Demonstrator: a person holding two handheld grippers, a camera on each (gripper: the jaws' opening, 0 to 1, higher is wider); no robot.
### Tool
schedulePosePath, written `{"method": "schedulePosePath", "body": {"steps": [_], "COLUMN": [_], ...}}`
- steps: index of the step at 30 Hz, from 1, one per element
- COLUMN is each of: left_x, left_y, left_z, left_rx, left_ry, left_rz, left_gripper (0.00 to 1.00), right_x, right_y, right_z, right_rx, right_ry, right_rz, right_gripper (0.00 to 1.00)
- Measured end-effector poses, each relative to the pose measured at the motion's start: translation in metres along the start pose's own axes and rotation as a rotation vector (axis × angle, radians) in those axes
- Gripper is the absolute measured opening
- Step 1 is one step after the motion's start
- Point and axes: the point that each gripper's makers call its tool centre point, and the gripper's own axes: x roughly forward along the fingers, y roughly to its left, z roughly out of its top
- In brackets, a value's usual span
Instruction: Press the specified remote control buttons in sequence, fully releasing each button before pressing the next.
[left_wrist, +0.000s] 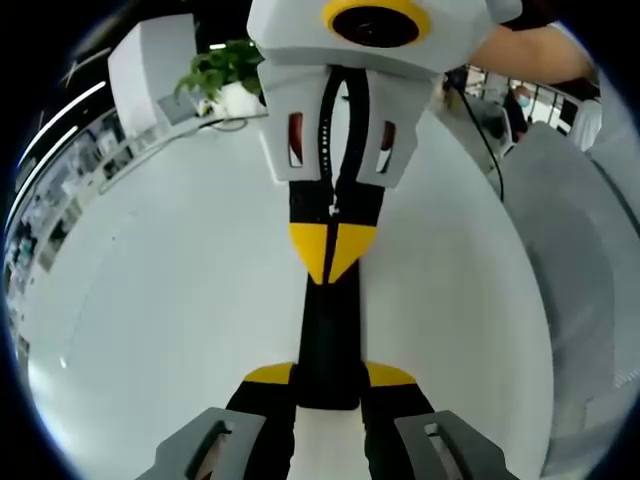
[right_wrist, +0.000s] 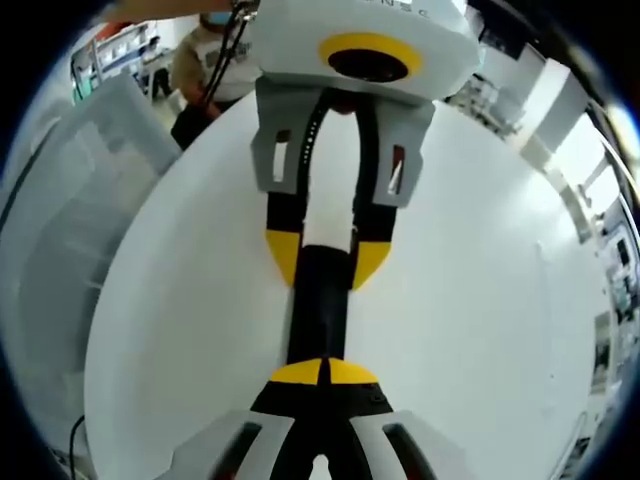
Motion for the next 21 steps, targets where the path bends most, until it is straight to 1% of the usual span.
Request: {"method": "schedulePosePath", "body": {"steps": [15,21], "left_x": [0.0006,0.0008], "left_y": [-0.0002,-0.0007], "left_z": [0.0002,0.0002], "left_rx": [0.001,0.0], "left_ry": [0.01,0.013], "left_rz": [-0.001,-0.001], "left_gripper": [0.24,0.24], "right_x": [-0.0006,-0.0011], "right_y": [0.0011,0.0008], "right_z": [0.0001,0.0004], "right_rx": [-0.016,-0.004], "right_ry": [0.011,-0.01], "right_rz": [-0.023,-0.027], "right_gripper": [0.0,0.0]}}
